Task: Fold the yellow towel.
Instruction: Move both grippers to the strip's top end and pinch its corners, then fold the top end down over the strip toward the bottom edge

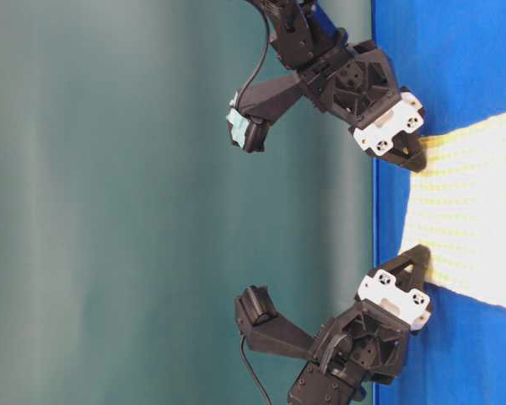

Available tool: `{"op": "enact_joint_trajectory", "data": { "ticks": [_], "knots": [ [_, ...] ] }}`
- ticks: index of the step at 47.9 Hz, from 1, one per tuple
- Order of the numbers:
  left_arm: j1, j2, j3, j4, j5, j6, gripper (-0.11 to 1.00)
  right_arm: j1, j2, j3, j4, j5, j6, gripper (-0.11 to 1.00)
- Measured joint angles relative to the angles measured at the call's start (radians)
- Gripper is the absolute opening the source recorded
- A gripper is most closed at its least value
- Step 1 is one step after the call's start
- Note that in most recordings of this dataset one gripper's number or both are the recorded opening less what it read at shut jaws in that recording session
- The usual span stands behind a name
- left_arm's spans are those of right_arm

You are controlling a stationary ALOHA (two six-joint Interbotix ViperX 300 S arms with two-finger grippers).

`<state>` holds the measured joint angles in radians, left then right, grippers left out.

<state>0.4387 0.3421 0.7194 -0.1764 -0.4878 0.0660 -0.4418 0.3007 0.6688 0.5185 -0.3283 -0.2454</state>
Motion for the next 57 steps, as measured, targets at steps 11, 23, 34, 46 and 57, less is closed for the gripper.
{"op": "enact_joint_trajectory", "data": {
  "ticks": [11, 23, 34, 46, 57],
  "knots": [
    [-0.014, 0.003, 0.0, -0.003, -0.006, 0.002, 0.04, 0.009, 0.003, 0.0, 0.002, -0.005, -0.005, 0.05],
    [-0.012, 0.003, -0.003, -0.003, -0.005, 0.014, 0.04, 0.008, 0.003, -0.002, 0.002, -0.012, -0.012, 0.05],
    [0.009, 0.005, -0.012, -0.002, -0.015, 0.014, 0.04, -0.017, 0.003, -0.002, 0.002, -0.015, -0.018, 0.05],
    [0.021, 0.003, -0.035, 0.002, -0.032, 0.037, 0.04, -0.057, -0.014, -0.002, -0.006, -0.017, -0.028, 0.05],
    [0.021, -0.011, -0.025, 0.002, -0.034, 0.029, 0.04, -0.058, -0.041, 0.006, -0.012, -0.017, -0.028, 0.05]
  ]
}}
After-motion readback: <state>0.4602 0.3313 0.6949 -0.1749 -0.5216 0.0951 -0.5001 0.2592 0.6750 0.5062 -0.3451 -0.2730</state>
